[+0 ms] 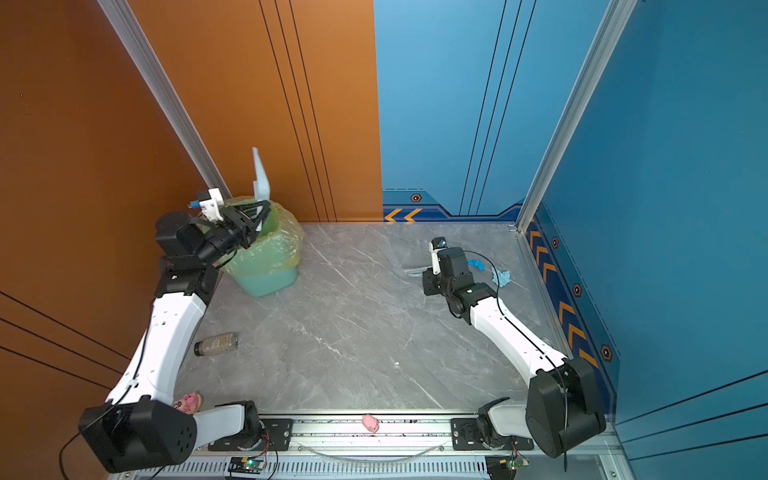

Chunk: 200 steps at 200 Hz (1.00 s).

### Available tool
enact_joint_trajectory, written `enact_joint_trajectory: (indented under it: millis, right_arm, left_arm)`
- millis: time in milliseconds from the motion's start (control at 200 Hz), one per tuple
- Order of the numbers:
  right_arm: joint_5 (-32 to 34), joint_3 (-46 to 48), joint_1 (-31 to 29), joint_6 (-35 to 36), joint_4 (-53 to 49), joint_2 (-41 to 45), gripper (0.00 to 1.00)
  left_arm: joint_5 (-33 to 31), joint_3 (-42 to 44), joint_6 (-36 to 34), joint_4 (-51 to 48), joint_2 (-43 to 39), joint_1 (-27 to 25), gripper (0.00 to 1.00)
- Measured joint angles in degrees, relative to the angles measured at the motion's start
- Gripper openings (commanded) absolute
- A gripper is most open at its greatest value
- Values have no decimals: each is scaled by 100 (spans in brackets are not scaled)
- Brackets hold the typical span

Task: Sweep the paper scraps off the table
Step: 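Lower the empty dustpan while the right gripper moves the brush to the light green scrap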

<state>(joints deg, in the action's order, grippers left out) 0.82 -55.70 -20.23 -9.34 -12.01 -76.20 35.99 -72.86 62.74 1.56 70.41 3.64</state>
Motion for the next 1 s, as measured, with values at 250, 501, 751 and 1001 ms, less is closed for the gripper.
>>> enact_joint_trajectory:
  millis: [250,501,751,1001]
  right_arm:
    - [1040,-11,413,-472,11,57,0]
    - [1733,-28,890,-1091,166,-33,0]
    - [1893,-437,1078,-1364,275,-601,0]
    - [1867,-881,1163,-1366,310,-1106,0]
  left_arm:
    - [-2420,-490,-2564,-2199,87,-2037,0]
    - [-4299,-490,-3770,-2830,831,-3390,0]
    - [-5016,-428,-4717,-2922,1412,-4201,0]
    - [-5058,192,-5163,-2820,1714,-4546,0]
